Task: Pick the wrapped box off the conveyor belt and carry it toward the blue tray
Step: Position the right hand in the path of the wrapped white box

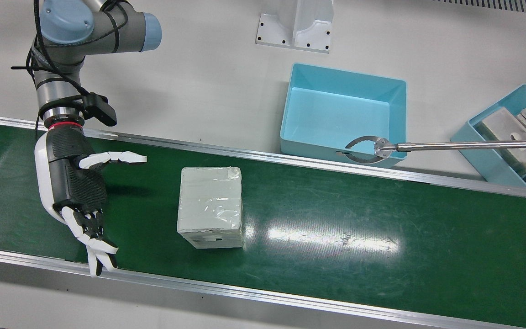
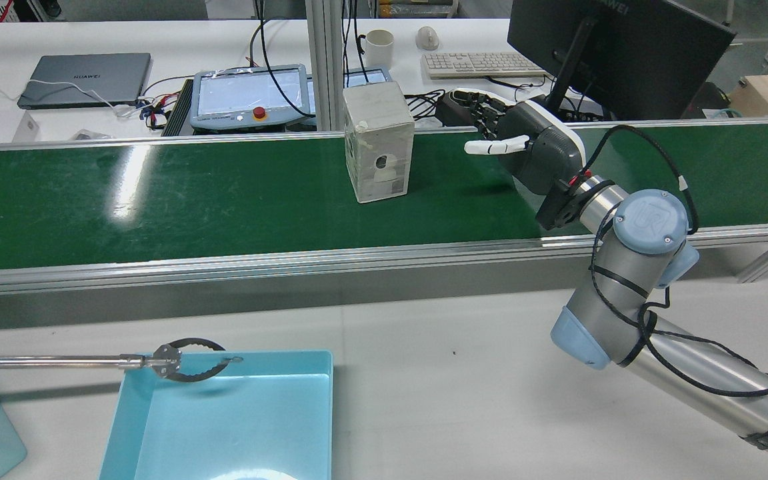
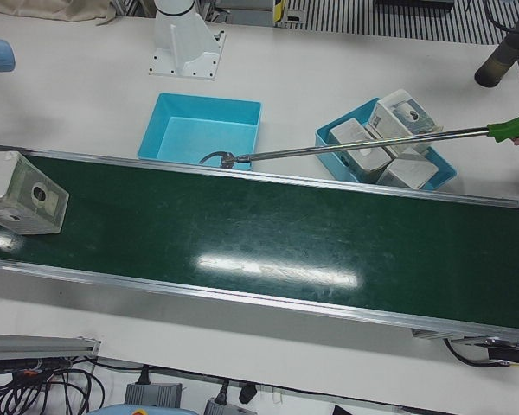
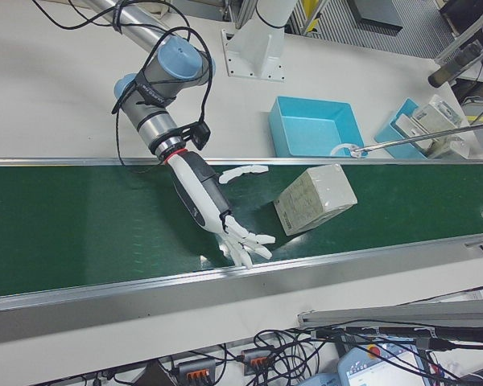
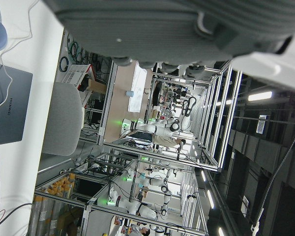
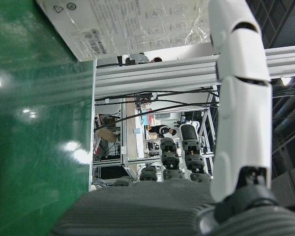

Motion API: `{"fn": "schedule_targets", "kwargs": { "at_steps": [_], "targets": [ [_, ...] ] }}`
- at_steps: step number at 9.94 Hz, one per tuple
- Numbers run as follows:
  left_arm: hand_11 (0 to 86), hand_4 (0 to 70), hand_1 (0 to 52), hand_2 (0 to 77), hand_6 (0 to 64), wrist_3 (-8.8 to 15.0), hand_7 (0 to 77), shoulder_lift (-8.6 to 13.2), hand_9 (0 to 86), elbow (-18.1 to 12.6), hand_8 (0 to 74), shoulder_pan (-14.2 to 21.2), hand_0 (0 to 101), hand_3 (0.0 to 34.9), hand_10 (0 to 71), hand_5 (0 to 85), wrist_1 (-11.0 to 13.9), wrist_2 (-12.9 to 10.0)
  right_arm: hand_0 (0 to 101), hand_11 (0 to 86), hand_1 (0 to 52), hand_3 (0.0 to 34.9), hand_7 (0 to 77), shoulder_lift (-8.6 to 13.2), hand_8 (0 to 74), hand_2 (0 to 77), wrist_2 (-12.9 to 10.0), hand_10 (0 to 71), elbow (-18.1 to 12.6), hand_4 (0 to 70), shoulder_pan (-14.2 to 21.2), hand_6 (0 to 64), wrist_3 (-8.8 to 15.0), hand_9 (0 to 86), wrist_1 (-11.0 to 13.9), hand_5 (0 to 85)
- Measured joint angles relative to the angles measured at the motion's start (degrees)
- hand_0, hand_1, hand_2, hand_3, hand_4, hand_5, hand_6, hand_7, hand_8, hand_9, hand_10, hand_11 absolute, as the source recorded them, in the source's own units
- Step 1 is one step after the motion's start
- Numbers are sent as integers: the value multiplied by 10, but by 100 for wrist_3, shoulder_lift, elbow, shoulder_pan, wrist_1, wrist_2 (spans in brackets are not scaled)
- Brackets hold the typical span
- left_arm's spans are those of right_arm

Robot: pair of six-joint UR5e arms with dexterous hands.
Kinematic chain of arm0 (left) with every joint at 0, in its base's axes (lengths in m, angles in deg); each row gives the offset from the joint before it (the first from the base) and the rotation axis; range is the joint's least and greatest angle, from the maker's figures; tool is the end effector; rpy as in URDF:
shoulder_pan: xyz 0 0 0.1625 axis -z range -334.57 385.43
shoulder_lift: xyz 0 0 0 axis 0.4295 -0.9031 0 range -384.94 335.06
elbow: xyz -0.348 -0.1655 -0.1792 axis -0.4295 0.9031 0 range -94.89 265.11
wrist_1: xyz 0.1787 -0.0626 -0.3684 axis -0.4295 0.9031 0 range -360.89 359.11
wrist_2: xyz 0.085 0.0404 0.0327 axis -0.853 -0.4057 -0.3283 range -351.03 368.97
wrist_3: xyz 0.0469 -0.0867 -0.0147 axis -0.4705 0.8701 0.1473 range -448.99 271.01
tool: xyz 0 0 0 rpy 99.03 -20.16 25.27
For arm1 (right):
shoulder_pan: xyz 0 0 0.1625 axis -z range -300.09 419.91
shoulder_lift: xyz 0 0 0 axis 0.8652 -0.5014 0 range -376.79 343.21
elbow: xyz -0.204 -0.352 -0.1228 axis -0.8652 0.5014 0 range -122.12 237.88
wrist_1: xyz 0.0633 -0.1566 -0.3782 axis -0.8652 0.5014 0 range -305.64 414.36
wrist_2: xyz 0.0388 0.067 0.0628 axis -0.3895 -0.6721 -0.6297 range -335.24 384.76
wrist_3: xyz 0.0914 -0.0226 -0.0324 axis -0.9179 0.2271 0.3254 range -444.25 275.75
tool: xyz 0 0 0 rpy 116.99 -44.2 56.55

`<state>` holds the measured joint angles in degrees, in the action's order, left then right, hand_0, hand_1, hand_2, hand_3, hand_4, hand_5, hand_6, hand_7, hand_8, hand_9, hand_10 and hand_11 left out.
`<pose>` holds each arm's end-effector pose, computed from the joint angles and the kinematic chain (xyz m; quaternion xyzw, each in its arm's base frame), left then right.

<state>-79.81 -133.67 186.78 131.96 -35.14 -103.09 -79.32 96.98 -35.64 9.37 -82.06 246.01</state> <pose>-0.2512 -0.5098 0.4722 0.0966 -0.6779 0.7281 0.0321 -0.2898 -0.6096 0.4003 -0.1729 -0.7924 0.5788 0.0853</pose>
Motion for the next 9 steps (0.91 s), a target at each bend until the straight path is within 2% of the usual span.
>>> {"fn": "schedule_targets", "kwargs": {
  "at_steps": [2, 3, 4, 5, 8, 9],
  "targets": [
    [5, 0, 0, 5, 5, 0, 5, 0, 0, 0, 5, 0, 0, 0, 5, 11, 0, 0, 484, 5, 175, 0, 49, 28, 5, 158, 21, 0, 0, 120, 31, 55, 6, 33, -2, 207],
    [5, 0, 0, 11, 5, 0, 5, 0, 0, 0, 5, 0, 0, 0, 5, 11, 0, 0, 483, 5, 147, 0, 49, 36, 5, 136, 25, 0, 4, 120, 41, 49, 8, 33, 0, 207],
    [5, 0, 0, 5, 5, 0, 5, 0, 5, 0, 5, 0, 0, 0, 5, 11, 0, 0, 483, 5, 147, 0, 49, 41, 5, 136, 30, 0, 4, 115, 53, 49, 9, 33, 2, 207],
    [5, 0, 0, 5, 5, 0, 5, 0, 5, 0, 5, 0, 0, 0, 5, 11, 0, 0, 483, 5, 164, 0, 49, 44, 5, 120, 31, 0, 3, 109, 62, 49, 9, 33, 3, 196],
    [5, 0, 0, 5, 5, 0, 5, 0, 5, 0, 5, 0, 0, 0, 5, 11, 0, 0, 481, 5, 164, 0, 49, 47, 5, 131, 33, 0, 7, 104, 69, 49, 10, 33, 6, 196],
    [5, 0, 0, 11, 5, 0, 5, 0, 0, 0, 5, 0, 0, 0, 5, 11, 0, 0, 483, 5, 180, 1, 49, 47, 5, 142, 32, 0, 12, 104, 73, 49, 13, 33, 6, 196]
  ]
}}
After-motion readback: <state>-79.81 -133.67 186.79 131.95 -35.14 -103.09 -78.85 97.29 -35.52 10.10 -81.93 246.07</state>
